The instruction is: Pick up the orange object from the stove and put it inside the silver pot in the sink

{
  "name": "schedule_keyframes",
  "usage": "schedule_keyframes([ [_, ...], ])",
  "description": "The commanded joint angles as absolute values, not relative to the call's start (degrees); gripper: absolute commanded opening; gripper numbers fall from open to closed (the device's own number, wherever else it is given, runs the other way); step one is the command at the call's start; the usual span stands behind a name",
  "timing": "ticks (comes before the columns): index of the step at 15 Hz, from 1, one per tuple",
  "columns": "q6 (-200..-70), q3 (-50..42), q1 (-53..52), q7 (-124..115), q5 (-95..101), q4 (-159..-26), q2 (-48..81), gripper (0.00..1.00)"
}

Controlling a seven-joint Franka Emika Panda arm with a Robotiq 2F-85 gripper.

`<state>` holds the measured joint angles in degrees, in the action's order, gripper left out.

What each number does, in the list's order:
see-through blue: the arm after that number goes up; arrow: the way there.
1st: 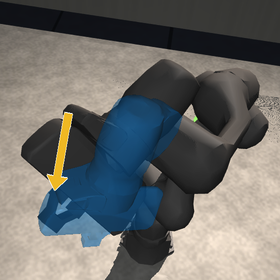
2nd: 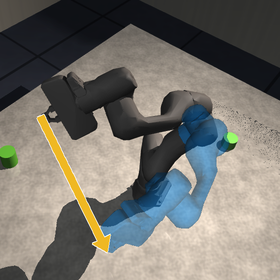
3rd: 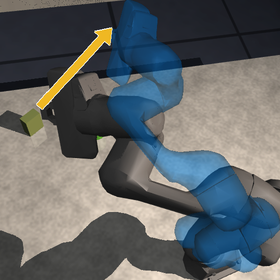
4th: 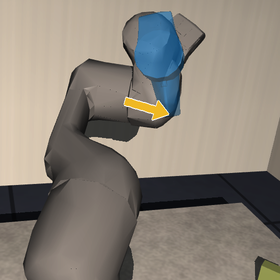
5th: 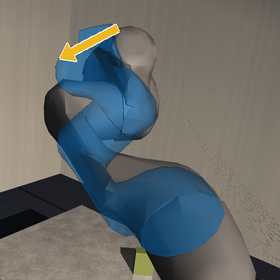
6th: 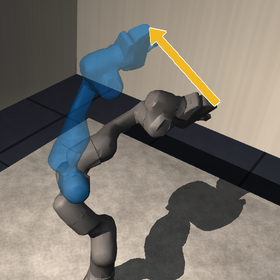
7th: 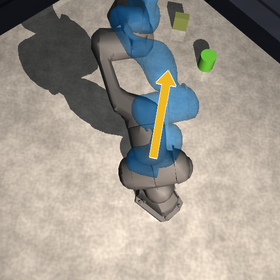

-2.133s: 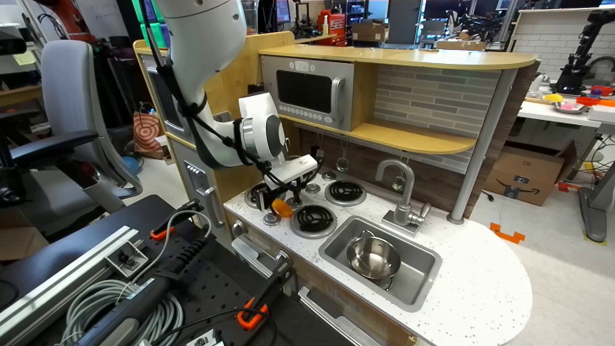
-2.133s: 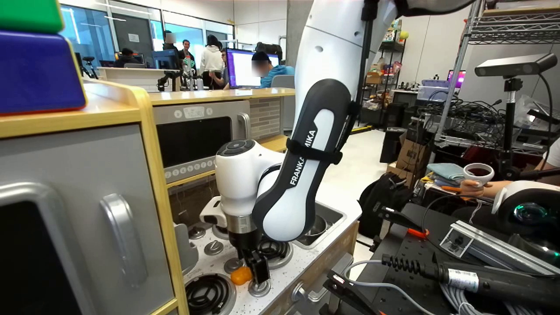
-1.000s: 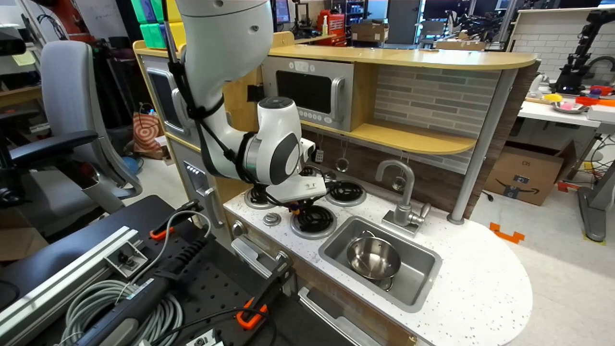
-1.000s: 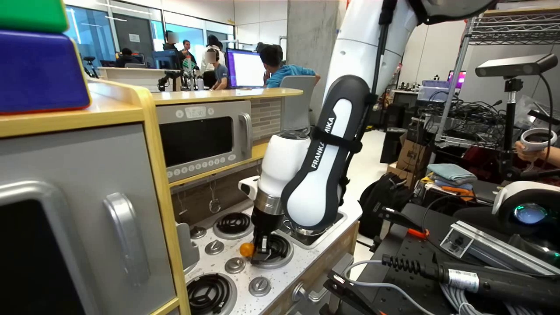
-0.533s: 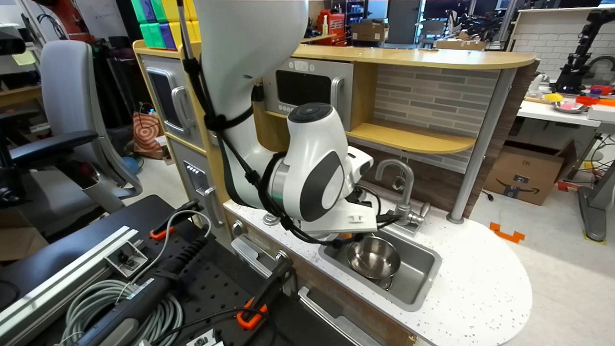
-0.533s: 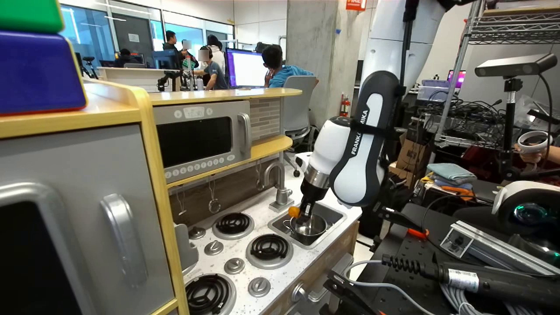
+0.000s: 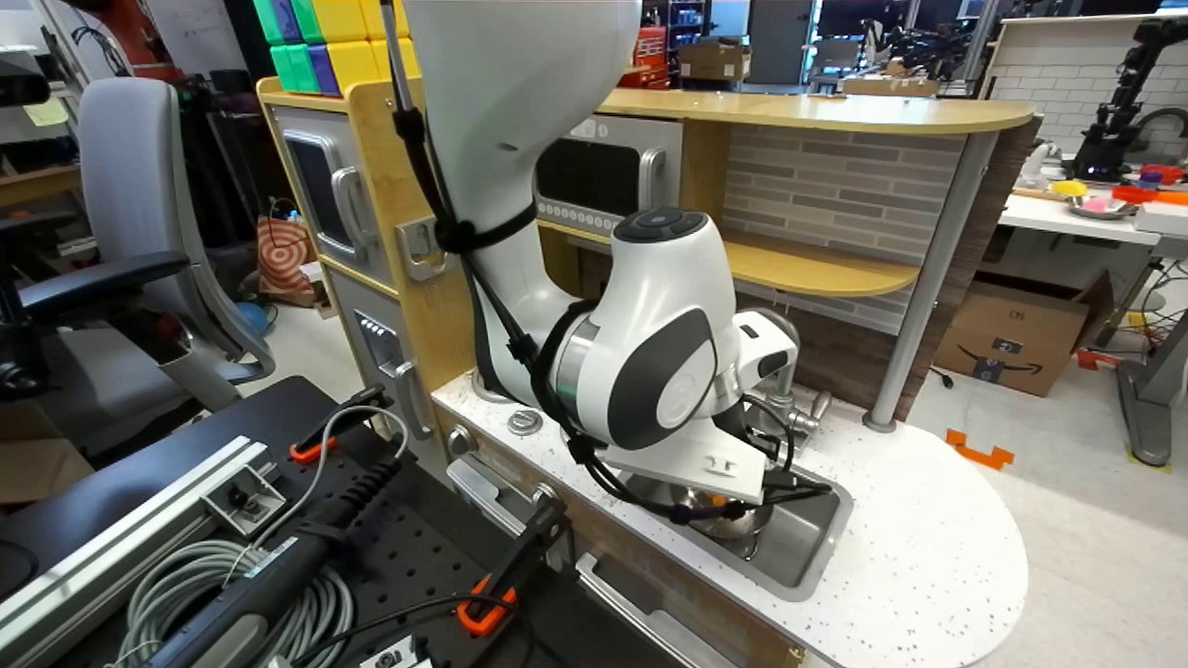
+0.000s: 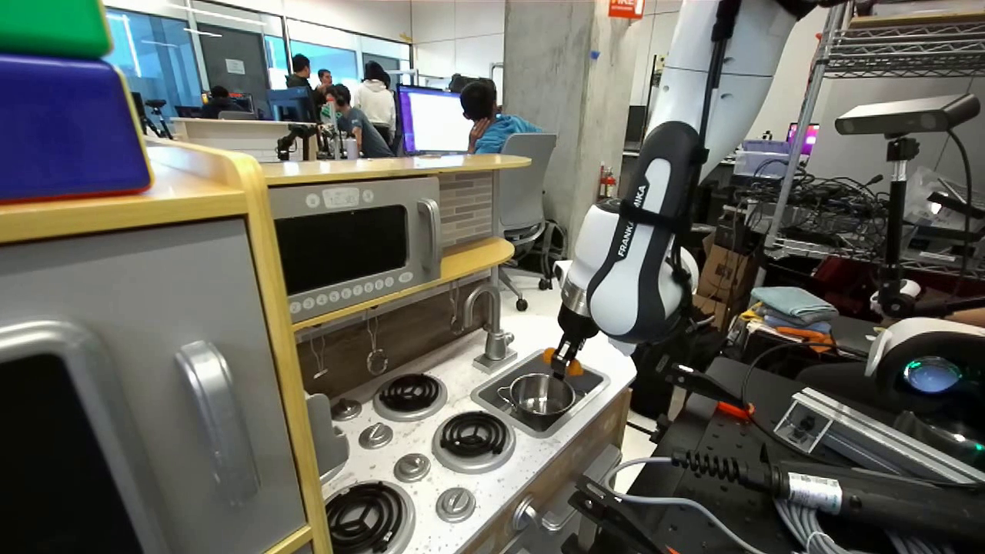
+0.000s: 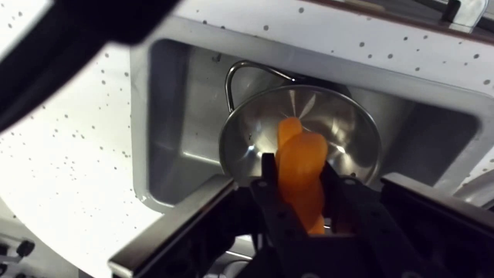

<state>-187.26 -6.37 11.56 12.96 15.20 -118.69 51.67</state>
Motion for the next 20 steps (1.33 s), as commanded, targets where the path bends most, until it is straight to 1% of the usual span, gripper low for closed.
schedule_keyframes([
  [1, -182.6, -5.8, 9.7, 6.4, 7.8, -111.4, 57.5, 0.07],
  [6, -176.6, -4.7, 8.0, -3.0, -1.0, -102.8, 63.4, 0.07],
  [10, -173.5, -4.9, 7.0, -7.4, -4.5, -98.3, 65.9, 0.07],
  [11, -172.8, -5.2, 6.6, -7.9, -4.8, -97.7, 66.3, 0.27],
  [12, -172.0, -5.4, 6.6, -8.4, -5.0, -96.7, 66.9, 0.52],
  [13, -171.5, -5.5, 6.4, -8.8, -5.1, -96.2, 67.2, 0.53],
  [14, -171.6, -5.7, 6.2, -9.1, -5.0, -96.2, 67.2, 0.56],
  [15, -171.7, -5.2, 6.3, -9.0, -4.8, -97.3, 66.3, 0.62],
  [16, -173.1, -5.0, 6.1, -8.6, -4.5, -99.5, 64.7, 0.71],
  [18, -177.5, -5.0, 5.1, -8.2, -4.2, -105.0, 61.3, 0.86],
  [20, -182.8, -4.1, 5.1, -6.6, -3.6, -112.5, 56.4, 0.98],
])
